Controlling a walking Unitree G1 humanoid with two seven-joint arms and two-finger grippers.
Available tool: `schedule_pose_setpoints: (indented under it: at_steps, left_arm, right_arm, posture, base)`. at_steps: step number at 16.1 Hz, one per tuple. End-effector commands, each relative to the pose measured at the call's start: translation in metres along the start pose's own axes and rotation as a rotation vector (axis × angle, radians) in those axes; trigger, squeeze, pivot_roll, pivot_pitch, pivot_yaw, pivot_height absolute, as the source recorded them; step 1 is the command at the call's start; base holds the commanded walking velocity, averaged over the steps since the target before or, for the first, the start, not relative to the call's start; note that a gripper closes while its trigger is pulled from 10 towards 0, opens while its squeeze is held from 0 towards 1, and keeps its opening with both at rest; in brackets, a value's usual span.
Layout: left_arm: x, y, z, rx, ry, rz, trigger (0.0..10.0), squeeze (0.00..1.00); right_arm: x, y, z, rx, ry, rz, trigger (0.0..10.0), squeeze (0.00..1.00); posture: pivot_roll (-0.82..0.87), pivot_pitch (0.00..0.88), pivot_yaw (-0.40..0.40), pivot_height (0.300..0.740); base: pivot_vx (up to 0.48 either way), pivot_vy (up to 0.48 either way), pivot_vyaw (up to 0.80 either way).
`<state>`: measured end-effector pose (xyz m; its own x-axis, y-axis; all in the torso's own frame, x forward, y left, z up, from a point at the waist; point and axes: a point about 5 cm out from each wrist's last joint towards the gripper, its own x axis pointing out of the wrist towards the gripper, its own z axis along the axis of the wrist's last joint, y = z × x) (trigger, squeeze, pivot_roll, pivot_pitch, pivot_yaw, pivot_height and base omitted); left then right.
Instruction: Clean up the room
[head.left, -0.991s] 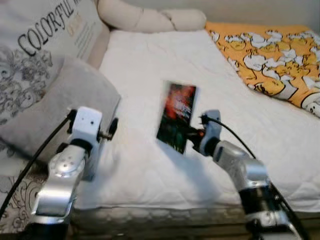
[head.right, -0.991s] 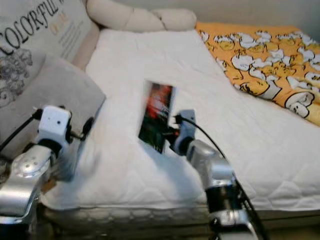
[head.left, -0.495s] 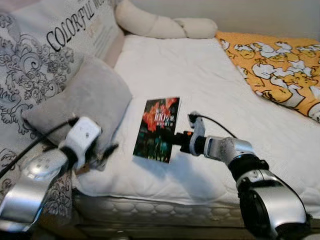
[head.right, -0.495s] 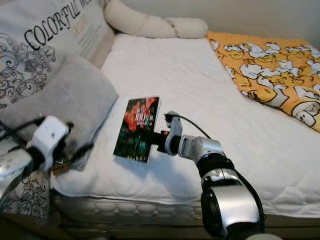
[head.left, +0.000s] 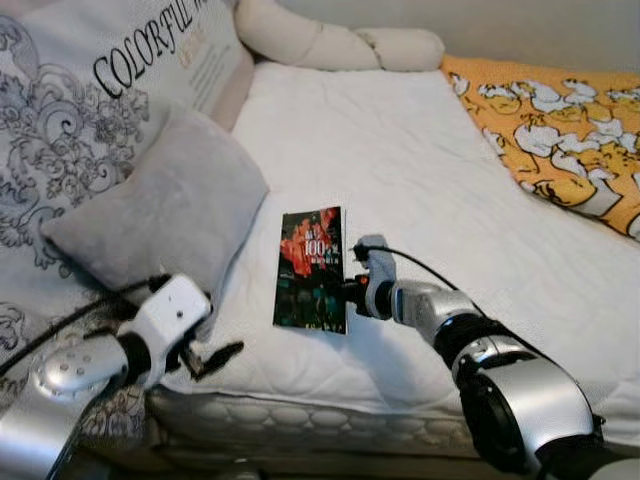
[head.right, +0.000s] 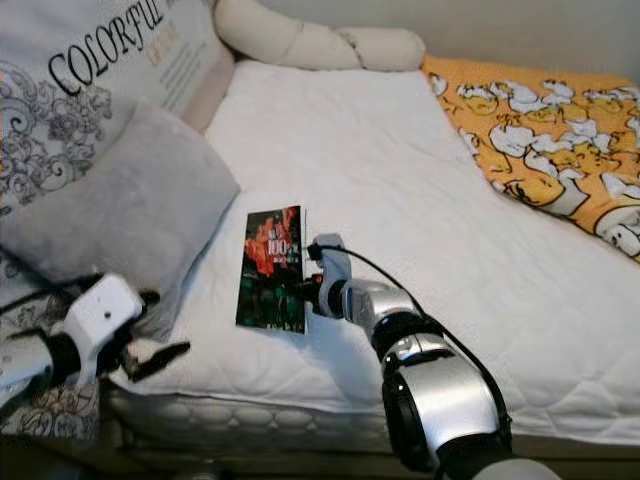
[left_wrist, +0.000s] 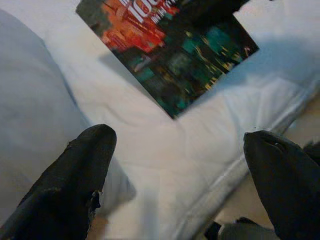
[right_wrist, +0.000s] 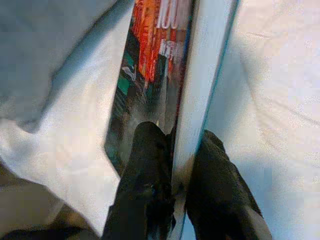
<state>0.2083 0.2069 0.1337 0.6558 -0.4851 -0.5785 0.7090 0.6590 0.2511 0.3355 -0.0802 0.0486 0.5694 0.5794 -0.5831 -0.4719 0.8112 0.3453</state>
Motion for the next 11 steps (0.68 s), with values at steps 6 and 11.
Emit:
schedule_pose_setpoints:
  at_steps: [6, 11]
  left_arm:
    - [-0.009, -0.010, 0.005, 0.013, 0.014, -0.011, 10.0, 0.00]
    - [0.001, -0.013, 0.006, 0.000, 0.005, 0.003, 10.0, 0.00]
  right_arm:
    - [-0.006, -0.016, 0.016, -0.156, -0.103, -0.220, 10.0, 1.00]
    - [-0.013, -0.028, 0.021, -0.186, -0.141, -0.305, 10.0, 1.00]
  posture:
    - [0.24, 0.000, -0.048, 0.740]
    - [0.20, 0.000, -0.050, 0.740]
  base:
    - [0.000, 0.000, 0.00]
    - [0.000, 0.000, 0.00]
